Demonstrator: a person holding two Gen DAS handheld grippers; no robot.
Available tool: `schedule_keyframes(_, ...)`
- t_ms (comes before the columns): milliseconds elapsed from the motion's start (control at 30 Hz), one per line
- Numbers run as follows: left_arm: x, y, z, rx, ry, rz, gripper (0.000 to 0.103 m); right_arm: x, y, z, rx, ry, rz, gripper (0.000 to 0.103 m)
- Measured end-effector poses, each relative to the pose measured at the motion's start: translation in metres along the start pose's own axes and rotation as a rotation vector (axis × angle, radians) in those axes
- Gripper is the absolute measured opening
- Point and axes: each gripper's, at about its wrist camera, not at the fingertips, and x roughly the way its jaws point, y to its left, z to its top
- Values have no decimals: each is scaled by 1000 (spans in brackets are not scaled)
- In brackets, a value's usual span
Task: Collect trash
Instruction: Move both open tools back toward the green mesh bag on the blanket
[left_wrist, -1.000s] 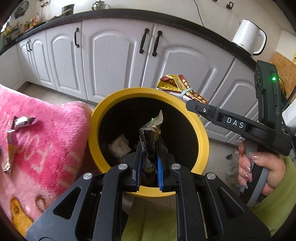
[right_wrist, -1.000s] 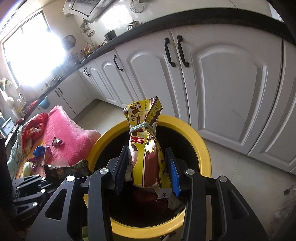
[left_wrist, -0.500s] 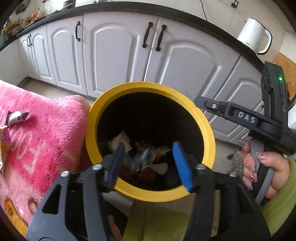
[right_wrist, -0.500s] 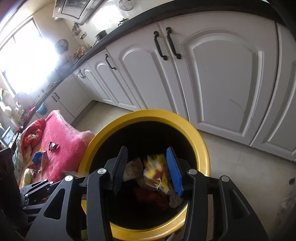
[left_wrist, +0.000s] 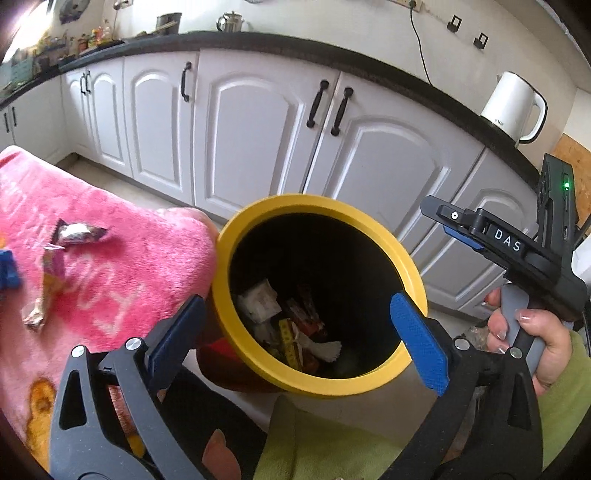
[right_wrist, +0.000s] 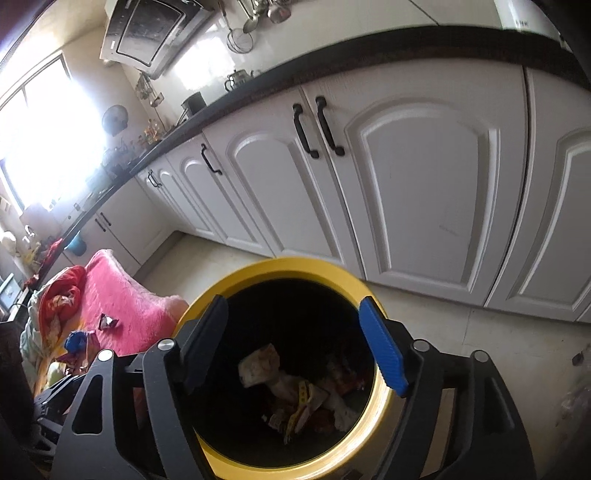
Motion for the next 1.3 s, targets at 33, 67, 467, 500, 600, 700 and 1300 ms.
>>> schedule_keyframes(33, -4, 1, 0, -2, -9, 7, 92, -2, 3, 0, -12, -8, 0, 74)
schedule_keyframes(67, -8, 3, 1, -6, -18, 13, 92, -4, 6, 1, -22, -15, -3, 74)
schedule_keyframes(467, -61, 27, 9, -44, -144, 86, 92, -24, 52, 3, -118, -61, 40, 76)
schedule_keyframes(500, -63, 30, 9, -47, -150, 91, 92, -25, 56, 3, -124, -65, 42, 76)
schedule_keyframes(600, -77, 41, 9, -67, -177, 107, 92, -29, 67, 1, -144, -69, 57, 77)
schedule_keyframes(700, -87, 48, 7, -80, -197, 124, 92, -31, 78, 0, -165, -70, 70, 77)
schedule_keyframes(1300, -143, 109, 4, -202, -305, 227, 92, -39, 129, -13, -252, -66, 126, 77)
